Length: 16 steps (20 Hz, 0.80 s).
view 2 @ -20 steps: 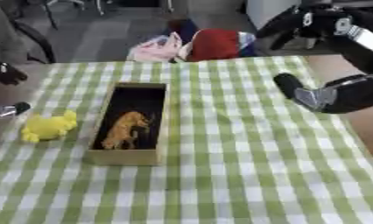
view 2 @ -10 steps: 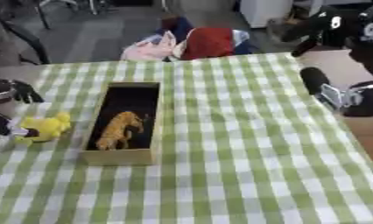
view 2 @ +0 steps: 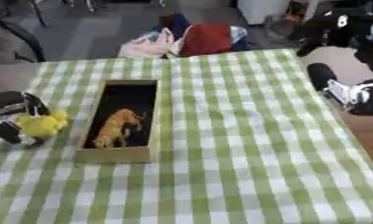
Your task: Pick up objects on the table and place them in the box.
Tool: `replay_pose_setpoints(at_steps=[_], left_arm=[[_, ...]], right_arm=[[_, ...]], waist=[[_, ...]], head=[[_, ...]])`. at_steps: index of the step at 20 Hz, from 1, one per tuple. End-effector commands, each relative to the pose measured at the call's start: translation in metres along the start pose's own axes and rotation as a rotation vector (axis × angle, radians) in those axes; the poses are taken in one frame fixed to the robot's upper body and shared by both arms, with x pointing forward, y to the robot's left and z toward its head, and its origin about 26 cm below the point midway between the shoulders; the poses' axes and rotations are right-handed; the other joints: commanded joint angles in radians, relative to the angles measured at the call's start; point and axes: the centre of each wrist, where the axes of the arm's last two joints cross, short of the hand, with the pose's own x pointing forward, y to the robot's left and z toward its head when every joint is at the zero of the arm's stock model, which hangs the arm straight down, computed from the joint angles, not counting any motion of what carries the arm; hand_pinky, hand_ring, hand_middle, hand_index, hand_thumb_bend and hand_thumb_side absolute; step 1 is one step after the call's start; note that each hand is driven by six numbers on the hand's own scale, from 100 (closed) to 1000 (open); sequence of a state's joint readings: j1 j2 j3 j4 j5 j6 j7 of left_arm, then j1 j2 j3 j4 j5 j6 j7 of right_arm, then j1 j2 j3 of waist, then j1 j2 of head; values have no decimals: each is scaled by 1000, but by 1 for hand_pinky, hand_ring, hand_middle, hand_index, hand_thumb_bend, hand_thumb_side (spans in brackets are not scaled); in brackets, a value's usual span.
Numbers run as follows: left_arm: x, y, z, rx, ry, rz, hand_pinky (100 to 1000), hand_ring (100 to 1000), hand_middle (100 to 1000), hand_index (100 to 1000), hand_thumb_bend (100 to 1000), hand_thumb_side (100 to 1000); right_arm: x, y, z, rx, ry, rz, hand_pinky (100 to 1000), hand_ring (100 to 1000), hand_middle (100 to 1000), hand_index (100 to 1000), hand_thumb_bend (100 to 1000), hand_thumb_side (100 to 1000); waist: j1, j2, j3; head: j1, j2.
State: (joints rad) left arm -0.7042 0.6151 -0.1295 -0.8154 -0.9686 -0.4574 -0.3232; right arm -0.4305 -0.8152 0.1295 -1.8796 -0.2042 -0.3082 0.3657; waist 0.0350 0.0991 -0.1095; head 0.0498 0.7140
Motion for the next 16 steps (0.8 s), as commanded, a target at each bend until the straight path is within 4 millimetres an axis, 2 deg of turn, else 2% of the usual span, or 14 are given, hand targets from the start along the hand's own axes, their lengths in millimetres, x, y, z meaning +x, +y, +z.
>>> replay_pose_setpoints(at_steps=[1, 3, 5, 9, 12, 16], left_arm=[[-9, 9, 6, 51, 29, -9, 593, 555, 543, 678, 218, 100], [-9, 12, 7, 91, 20, 16, 563, 515, 498, 630, 100, 116], [-8, 23, 9, 138, 4, 37, 556, 504, 485, 618, 100, 124], [7, 63, 8, 281, -59, 66, 558, 494, 469, 607, 100, 125], [25, 91, 1, 367, -125, 77, 565, 496, 469, 608, 100, 123], [51, 110, -16, 419, -199, 72, 572, 499, 473, 611, 100, 119]], right_arm=[[3, -8, 1, -7, 6, 19, 691, 826, 745, 846, 100, 346], [1, -8, 2, -10, 14, 16, 690, 826, 743, 846, 100, 349], [0, -7, 3, -12, 18, 13, 690, 825, 742, 845, 100, 351], [-1, -6, 3, -11, 22, 4, 690, 825, 741, 845, 100, 366], [-2, -4, 2, -6, 21, -2, 689, 824, 738, 843, 100, 373], [0, -3, -3, 9, 3, -13, 689, 824, 738, 842, 100, 387]], waist=[[-1, -10, -1], [0, -10, -1], [0, -11, -1], [-2, -12, -2], [-1, -13, -11], [-1, -11, -35]], head=[[-2, 8], [-2, 8], [-3, 7], [-4, 7], [2, 6], [15, 1]])
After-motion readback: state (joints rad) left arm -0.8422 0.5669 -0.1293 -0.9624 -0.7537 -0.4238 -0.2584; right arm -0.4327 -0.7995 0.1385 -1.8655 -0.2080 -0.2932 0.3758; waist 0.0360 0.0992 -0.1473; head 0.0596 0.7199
